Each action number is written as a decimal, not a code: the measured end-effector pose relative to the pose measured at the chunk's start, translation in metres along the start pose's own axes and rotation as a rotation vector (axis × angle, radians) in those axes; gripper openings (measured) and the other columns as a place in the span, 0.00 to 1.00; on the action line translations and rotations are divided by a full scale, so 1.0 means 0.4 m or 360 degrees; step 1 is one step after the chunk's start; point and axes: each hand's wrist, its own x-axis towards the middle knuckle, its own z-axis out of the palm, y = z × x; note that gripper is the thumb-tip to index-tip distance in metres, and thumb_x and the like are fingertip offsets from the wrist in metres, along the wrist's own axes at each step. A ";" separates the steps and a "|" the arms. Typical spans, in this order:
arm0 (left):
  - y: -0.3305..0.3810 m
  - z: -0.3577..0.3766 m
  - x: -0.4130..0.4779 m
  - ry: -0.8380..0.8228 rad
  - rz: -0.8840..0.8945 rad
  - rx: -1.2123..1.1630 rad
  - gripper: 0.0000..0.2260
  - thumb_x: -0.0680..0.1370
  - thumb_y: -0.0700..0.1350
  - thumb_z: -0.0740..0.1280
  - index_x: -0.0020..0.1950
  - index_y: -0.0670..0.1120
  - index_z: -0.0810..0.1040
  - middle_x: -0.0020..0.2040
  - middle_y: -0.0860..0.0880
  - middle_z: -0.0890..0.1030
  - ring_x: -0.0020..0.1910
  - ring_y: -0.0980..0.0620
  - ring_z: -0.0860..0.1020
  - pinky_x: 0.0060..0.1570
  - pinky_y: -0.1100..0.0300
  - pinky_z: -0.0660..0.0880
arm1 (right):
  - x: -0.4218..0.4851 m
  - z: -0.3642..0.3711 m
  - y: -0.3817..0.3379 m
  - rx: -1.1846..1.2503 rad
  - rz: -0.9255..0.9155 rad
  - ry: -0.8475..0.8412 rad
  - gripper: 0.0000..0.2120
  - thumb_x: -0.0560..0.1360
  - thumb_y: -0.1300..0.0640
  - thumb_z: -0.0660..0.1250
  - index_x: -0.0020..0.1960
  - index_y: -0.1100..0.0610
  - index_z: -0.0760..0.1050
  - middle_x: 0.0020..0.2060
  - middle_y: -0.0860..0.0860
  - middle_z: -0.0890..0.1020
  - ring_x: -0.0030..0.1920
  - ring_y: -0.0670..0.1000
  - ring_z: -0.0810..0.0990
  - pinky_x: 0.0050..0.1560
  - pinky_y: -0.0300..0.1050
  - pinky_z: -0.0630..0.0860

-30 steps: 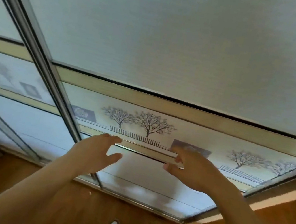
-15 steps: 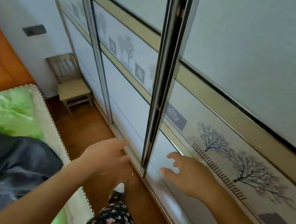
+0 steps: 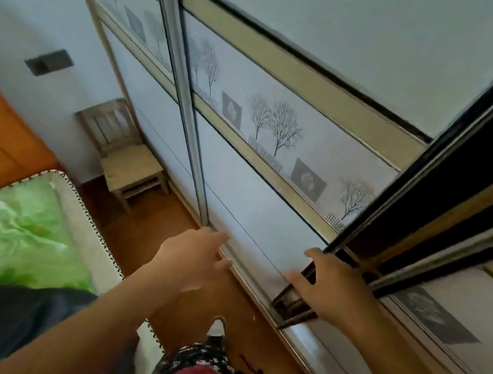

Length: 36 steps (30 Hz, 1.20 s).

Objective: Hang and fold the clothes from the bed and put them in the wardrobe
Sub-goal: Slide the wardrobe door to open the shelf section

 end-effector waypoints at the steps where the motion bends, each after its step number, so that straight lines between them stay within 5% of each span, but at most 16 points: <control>1: -0.011 -0.013 0.025 -0.0006 0.0046 0.0005 0.26 0.78 0.66 0.61 0.75 0.60 0.64 0.68 0.54 0.76 0.62 0.51 0.78 0.54 0.55 0.79 | 0.006 -0.005 -0.009 0.0028 0.0049 0.0010 0.32 0.77 0.33 0.61 0.76 0.47 0.63 0.71 0.52 0.72 0.66 0.57 0.76 0.60 0.55 0.78; 7: -0.005 -0.056 0.140 -0.0042 0.0308 0.0010 0.27 0.77 0.68 0.61 0.73 0.62 0.64 0.67 0.54 0.77 0.61 0.51 0.80 0.53 0.56 0.78 | -0.003 -0.027 -0.012 0.0187 0.0278 0.0241 0.31 0.78 0.36 0.62 0.76 0.50 0.64 0.69 0.52 0.74 0.66 0.56 0.75 0.61 0.52 0.75; 11: 0.033 -0.083 0.155 -0.0036 0.0390 0.0024 0.27 0.77 0.67 0.62 0.74 0.62 0.63 0.68 0.54 0.77 0.62 0.51 0.79 0.55 0.54 0.77 | -0.021 -0.041 -0.005 0.0154 0.0385 0.0319 0.26 0.81 0.38 0.60 0.69 0.56 0.70 0.62 0.55 0.78 0.59 0.56 0.79 0.52 0.48 0.74; 16: 0.073 -0.159 0.171 -0.0001 0.0570 0.0087 0.27 0.78 0.65 0.62 0.76 0.60 0.63 0.69 0.54 0.76 0.63 0.51 0.78 0.58 0.52 0.76 | -0.030 -0.058 -0.008 0.0313 0.0524 0.0620 0.35 0.81 0.38 0.60 0.80 0.54 0.54 0.63 0.57 0.79 0.59 0.58 0.81 0.55 0.50 0.77; 21: 0.108 -0.266 0.223 0.0062 0.0821 0.0084 0.25 0.80 0.64 0.60 0.76 0.61 0.63 0.68 0.55 0.75 0.65 0.52 0.76 0.59 0.52 0.76 | -0.022 -0.093 -0.033 0.0637 0.0466 0.1011 0.38 0.78 0.35 0.61 0.80 0.41 0.45 0.75 0.54 0.70 0.66 0.57 0.77 0.64 0.56 0.76; 24: 0.114 -0.325 0.264 0.0164 0.0995 0.0068 0.25 0.80 0.64 0.60 0.76 0.62 0.61 0.68 0.54 0.75 0.64 0.51 0.75 0.55 0.54 0.74 | 0.003 -0.137 -0.051 0.0803 0.0366 0.1302 0.34 0.78 0.35 0.59 0.78 0.38 0.48 0.73 0.45 0.72 0.67 0.45 0.74 0.64 0.45 0.71; 26: 0.109 -0.363 0.292 0.0222 0.1132 0.0022 0.27 0.81 0.62 0.61 0.78 0.63 0.56 0.69 0.53 0.73 0.65 0.50 0.75 0.55 0.54 0.75 | 0.024 -0.157 -0.065 0.0995 0.0327 0.1451 0.29 0.80 0.36 0.57 0.78 0.40 0.51 0.65 0.29 0.73 0.59 0.29 0.72 0.59 0.31 0.68; 29: 0.091 -0.422 0.317 0.0392 0.1309 -0.0133 0.30 0.80 0.58 0.62 0.79 0.63 0.52 0.70 0.54 0.71 0.65 0.52 0.73 0.55 0.57 0.72 | 0.052 -0.155 -0.087 0.1186 0.0328 0.1672 0.25 0.83 0.41 0.55 0.77 0.46 0.59 0.56 0.17 0.71 0.56 0.21 0.70 0.51 0.16 0.63; 32: 0.080 -0.486 0.338 0.0632 0.1488 -0.0336 0.27 0.79 0.53 0.63 0.78 0.58 0.61 0.70 0.53 0.70 0.66 0.51 0.71 0.58 0.56 0.73 | 0.071 -0.138 -0.106 0.1253 0.0340 0.1804 0.21 0.83 0.42 0.55 0.74 0.48 0.64 0.56 0.22 0.75 0.57 0.25 0.73 0.53 0.18 0.64; 36: 0.093 -0.567 0.352 0.0971 0.1736 -0.0487 0.24 0.78 0.46 0.67 0.74 0.49 0.72 0.70 0.46 0.70 0.67 0.47 0.71 0.59 0.58 0.72 | 0.081 -0.135 -0.121 0.1293 0.0414 0.1762 0.19 0.84 0.41 0.55 0.71 0.47 0.67 0.52 0.33 0.79 0.55 0.36 0.79 0.54 0.36 0.71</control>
